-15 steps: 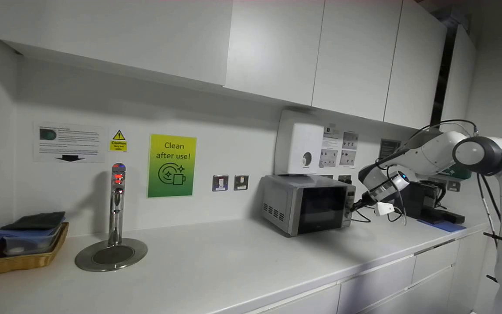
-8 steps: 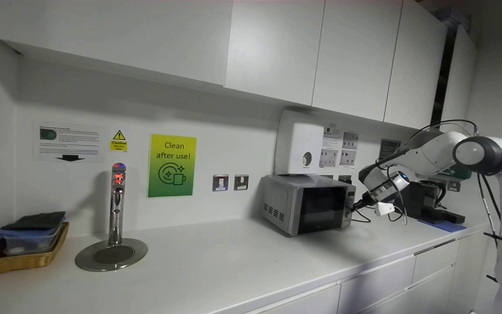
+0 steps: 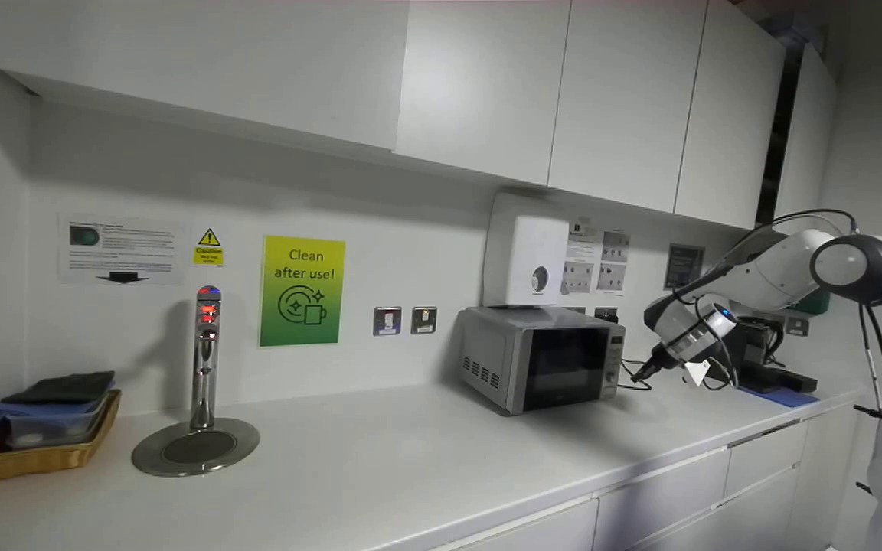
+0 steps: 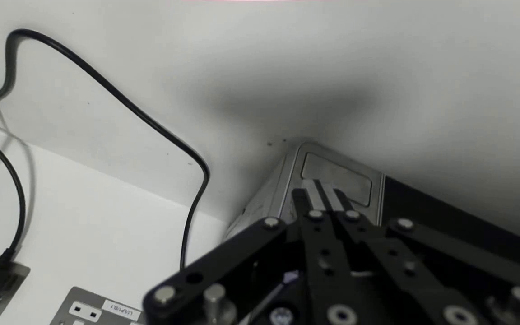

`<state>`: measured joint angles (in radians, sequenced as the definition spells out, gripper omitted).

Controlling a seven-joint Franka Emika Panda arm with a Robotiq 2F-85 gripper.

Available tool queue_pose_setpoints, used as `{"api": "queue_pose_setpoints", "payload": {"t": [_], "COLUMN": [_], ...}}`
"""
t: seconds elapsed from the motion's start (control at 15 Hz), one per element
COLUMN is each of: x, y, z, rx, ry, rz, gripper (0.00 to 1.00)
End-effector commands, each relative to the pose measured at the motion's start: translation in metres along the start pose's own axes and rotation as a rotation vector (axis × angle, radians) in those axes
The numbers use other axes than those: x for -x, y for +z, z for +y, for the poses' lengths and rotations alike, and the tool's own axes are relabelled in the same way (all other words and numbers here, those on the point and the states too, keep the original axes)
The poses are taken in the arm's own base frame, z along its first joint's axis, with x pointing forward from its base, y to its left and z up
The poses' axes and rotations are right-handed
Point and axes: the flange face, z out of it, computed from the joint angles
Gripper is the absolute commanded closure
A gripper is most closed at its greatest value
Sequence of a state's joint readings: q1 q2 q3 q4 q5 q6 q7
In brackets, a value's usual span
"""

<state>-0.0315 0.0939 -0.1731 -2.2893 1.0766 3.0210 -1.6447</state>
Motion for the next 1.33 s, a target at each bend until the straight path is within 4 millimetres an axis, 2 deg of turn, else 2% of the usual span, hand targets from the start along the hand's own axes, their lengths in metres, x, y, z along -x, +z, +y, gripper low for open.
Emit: {"api": "queue_pose_setpoints", "payload": {"t": [0.0, 0.27, 0.47, 0.87, 1.27], "x": [0.029, 0.043, 0.044, 0.026, 0.014], "y": [-0.027, -0.047, -0.067, -0.120, -0.159], "z": [-0.003, -0.005, -0.006, -0.008, -0.011], "rx": [-0.048, -0.099, -0.127, -0.171, -0.181], "ry": [-0.151, -0.301, -0.405, -0.549, -0.691], "rz": [-0.019, -0.031, -0.035, 0.001, -0.012], "gripper": [1.00, 1.00, 1.00, 1.00, 1.00]}}
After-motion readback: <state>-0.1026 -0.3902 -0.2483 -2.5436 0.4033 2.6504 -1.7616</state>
